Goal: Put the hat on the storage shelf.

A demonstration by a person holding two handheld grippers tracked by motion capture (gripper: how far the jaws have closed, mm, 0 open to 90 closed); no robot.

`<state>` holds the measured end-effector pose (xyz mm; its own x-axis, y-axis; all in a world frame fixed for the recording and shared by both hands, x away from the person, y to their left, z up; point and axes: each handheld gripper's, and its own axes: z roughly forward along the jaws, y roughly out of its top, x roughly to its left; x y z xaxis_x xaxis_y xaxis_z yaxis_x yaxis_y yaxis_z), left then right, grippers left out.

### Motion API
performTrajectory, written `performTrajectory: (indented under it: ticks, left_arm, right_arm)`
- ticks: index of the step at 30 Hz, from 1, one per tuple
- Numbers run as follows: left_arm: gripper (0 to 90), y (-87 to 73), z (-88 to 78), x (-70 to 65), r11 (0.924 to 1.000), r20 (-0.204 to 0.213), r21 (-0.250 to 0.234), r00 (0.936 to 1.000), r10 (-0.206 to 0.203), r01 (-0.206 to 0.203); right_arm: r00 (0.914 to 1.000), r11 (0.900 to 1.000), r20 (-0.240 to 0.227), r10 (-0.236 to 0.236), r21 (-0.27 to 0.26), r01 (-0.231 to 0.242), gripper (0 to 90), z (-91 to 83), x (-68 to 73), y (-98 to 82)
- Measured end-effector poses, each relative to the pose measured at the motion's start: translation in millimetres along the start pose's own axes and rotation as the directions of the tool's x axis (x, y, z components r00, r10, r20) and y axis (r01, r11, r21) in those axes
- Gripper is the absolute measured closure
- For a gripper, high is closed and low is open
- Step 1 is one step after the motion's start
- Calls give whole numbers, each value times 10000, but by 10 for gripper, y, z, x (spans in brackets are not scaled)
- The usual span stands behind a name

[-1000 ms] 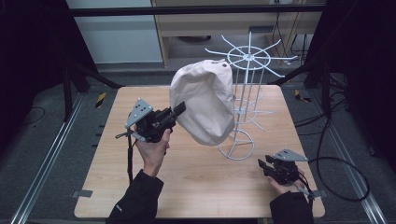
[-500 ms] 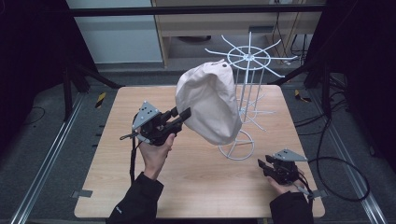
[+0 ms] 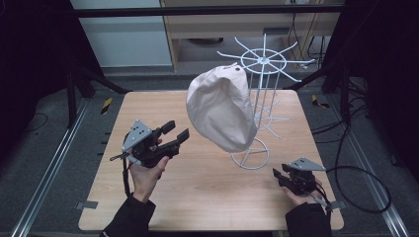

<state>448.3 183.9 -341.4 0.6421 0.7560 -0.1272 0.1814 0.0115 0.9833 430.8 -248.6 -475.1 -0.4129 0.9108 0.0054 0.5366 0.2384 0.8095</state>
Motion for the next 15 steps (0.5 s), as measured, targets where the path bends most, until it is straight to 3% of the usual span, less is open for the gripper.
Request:
performTrajectory:
  ticks: [8,11,12,15]
  left_arm:
    - [332,-173,-184,147,9989,-610,409,9978,254,-229]
    - [318,-291,-261,229,9963,-973,783,9944,417,-342]
    - [308,-378,-319,290,9931,-1279,1097,9903,544,-404]
    - [292,-475,-379,359,9901,-1471,1343,9873,595,-397]
  right_arm:
    - [10000,10000,77,44,-47,-43,531,1,-4,-3]
    - [9998,10000,173,35,-94,-33,507,6,-7,-7]
    - [9998,9999,168,112,-99,-111,488,4,-7,-6]
    - [9997,9999,235,65,-120,-63,473,7,-9,-9]
